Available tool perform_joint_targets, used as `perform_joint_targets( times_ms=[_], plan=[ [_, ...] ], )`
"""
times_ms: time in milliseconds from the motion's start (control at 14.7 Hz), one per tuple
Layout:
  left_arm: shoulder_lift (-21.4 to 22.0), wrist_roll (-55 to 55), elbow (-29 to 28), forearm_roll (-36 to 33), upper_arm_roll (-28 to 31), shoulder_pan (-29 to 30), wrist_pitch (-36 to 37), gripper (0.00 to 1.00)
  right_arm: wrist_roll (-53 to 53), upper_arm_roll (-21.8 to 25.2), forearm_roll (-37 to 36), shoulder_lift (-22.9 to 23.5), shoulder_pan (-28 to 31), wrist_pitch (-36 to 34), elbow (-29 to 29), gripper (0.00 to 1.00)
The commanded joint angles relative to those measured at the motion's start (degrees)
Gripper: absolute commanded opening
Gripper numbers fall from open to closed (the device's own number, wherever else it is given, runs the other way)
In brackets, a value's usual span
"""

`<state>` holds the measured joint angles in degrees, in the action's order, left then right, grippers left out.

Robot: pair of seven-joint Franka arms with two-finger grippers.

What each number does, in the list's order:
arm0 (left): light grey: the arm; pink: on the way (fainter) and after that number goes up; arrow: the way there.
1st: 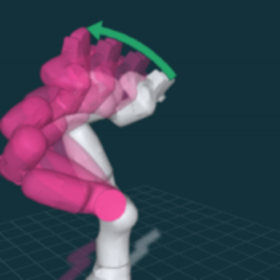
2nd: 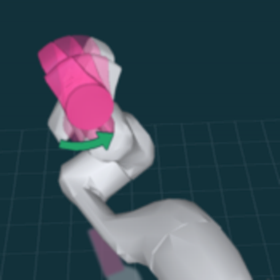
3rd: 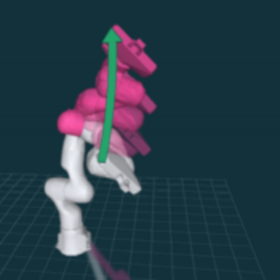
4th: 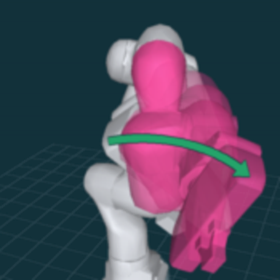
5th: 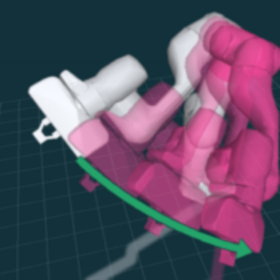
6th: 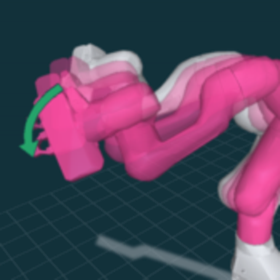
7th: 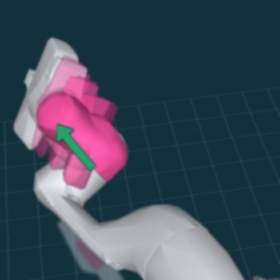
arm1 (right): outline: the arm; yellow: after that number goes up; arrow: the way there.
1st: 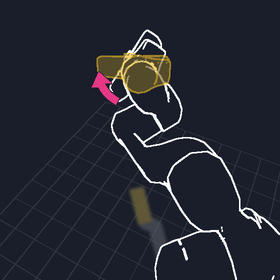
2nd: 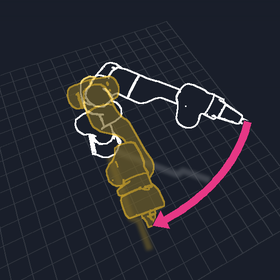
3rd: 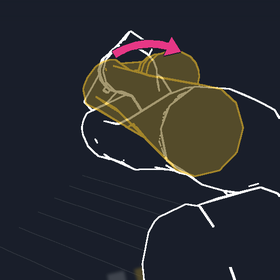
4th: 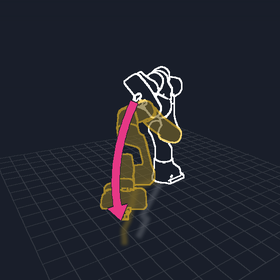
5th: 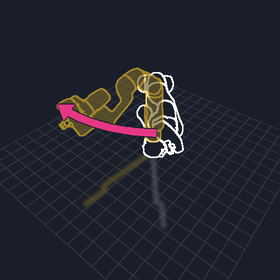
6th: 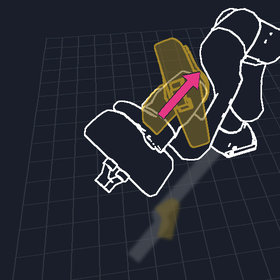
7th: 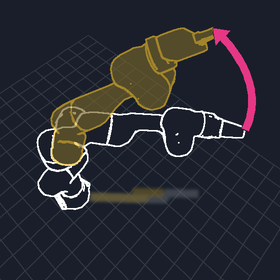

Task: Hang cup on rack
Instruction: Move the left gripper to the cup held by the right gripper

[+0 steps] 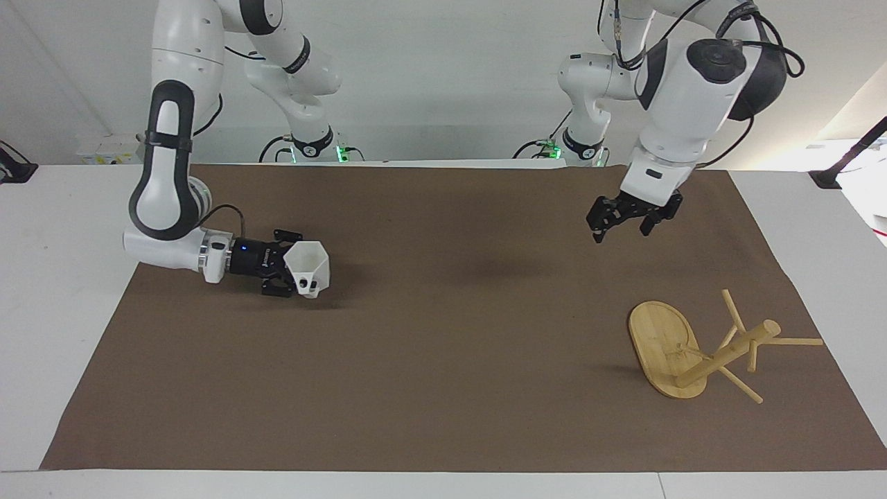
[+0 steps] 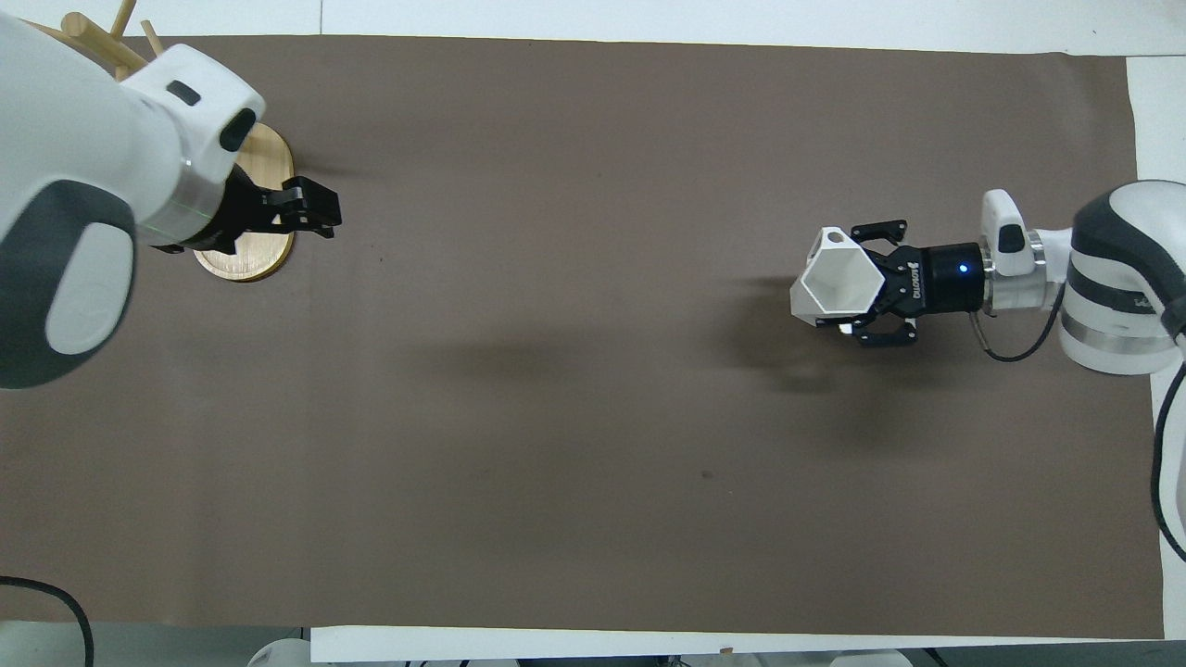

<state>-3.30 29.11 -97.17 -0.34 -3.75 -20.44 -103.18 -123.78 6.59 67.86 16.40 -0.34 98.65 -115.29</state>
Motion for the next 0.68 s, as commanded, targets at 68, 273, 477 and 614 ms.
perform_joint_targets(
  times_ms=[68,273,477,614],
  plan=[
    [-6.1,8.9,6.1,2.5,0.9,-6.9,-0.5,1.00,11.7,0.2,2.4,-6.7,-9.4,8.0,-0.6,0.26],
    [-11.1,16.0,13.4,3.3,0.9,-11.3,2.2,1.00,11.9,0.2,6.8,-6.8,-13.4,11.9,-0.9,0.26],
    [-12.6,19.0,16.6,4.6,0.9,-12.3,2.8,1.00,11.9,0.2,9.5,-6.8,-16.4,14.5,-1.1,0.26],
    [-13.9,21.4,16.9,4.9,0.9,-13.7,1.2,1.00,11.9,0.2,9.6,-6.8,-17.2,15.6,-1.2,0.26]
  ],
)
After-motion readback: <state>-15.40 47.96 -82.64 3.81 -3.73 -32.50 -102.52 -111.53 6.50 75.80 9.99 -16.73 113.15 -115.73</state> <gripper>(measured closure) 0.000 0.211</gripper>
